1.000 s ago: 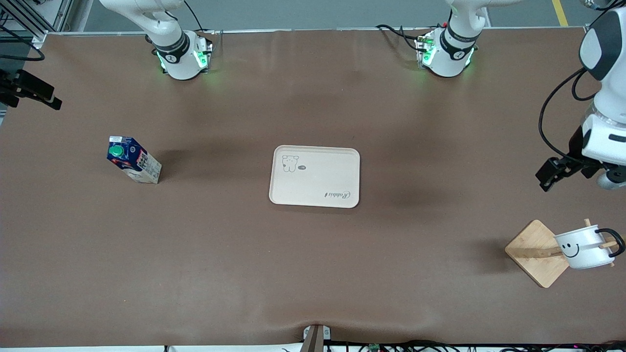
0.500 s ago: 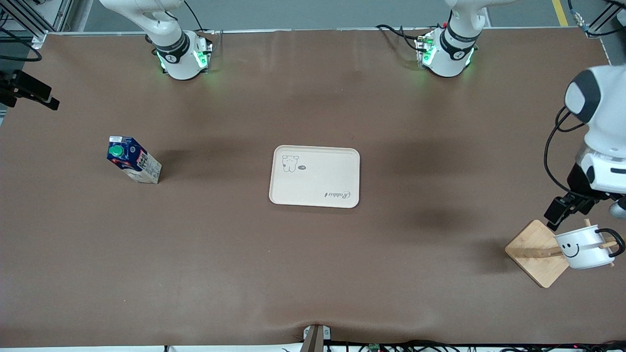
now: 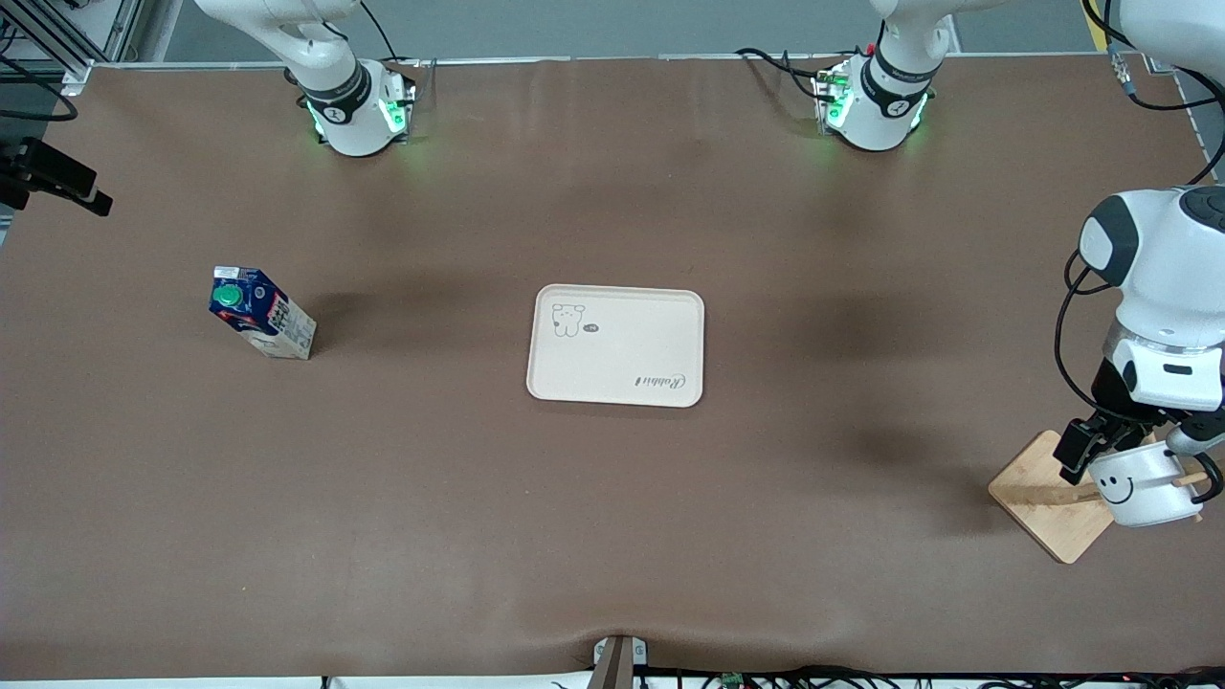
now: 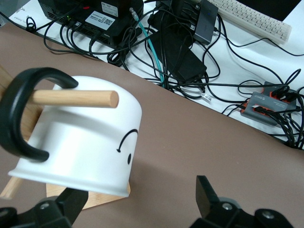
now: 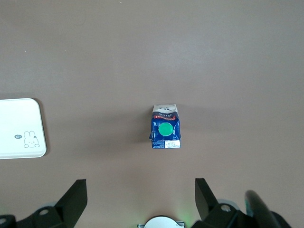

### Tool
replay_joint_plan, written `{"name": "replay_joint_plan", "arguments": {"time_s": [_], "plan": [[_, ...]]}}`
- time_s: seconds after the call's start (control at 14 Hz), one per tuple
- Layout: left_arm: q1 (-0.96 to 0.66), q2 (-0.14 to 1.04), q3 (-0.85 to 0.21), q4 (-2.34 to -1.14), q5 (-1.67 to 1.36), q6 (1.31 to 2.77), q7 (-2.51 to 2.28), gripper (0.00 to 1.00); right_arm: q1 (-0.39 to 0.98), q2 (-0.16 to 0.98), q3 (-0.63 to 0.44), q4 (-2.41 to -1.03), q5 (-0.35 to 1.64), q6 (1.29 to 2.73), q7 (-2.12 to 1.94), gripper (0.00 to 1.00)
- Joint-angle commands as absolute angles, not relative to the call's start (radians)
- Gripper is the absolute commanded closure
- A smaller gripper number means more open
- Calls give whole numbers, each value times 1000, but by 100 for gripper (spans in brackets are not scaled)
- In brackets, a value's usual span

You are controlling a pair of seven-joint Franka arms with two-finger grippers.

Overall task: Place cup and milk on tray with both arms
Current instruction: 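Close the left gripper on the white mug's rim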

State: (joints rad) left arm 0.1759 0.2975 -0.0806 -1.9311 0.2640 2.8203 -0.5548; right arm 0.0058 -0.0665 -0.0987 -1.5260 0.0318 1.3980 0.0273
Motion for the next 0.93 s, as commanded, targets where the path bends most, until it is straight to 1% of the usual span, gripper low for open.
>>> {"name": "replay_joint_plan", "arguments": {"time_s": [0.0, 0.07, 0.14, 0.29, 0.36, 0.43, 0.64, 0.71, 0.86], "plan": [[183, 327, -80, -1922, 328, 2875, -583, 0, -9, -48, -91, -1505, 35, 1394, 38, 0], [183, 331, -78, -1922, 343, 2882, -583, 0, -9, -48, -91, -1505, 34, 1393, 40, 0], [183, 337, -78, -1921, 359, 2882, -581, 4, -9, -48, -91, -1505, 35, 1393, 41, 0], [184, 345, -71, -1911, 402, 2882, -581, 21, -6, -48, -89, -1505, 37, 1393, 41, 0], [184, 345, -64, -1908, 417, 2882, -581, 25, -3, -48, -89, -1505, 40, 1393, 41, 0], [183, 348, -64, -1907, 420, 2882, -581, 32, 0, -48, -89, -1505, 38, 1393, 41, 0], [183, 351, -63, -1907, 422, 2882, -580, 56, -2, -48, -89, -1503, 38, 1394, 41, 0], [183, 353, -63, -1905, 422, 2882, -581, 62, -5, -48, -89, -1503, 38, 1394, 41, 0], [183, 359, -64, -1904, 422, 2882, -581, 69, -8, -48, -89, -1503, 38, 1393, 41, 0]]}}
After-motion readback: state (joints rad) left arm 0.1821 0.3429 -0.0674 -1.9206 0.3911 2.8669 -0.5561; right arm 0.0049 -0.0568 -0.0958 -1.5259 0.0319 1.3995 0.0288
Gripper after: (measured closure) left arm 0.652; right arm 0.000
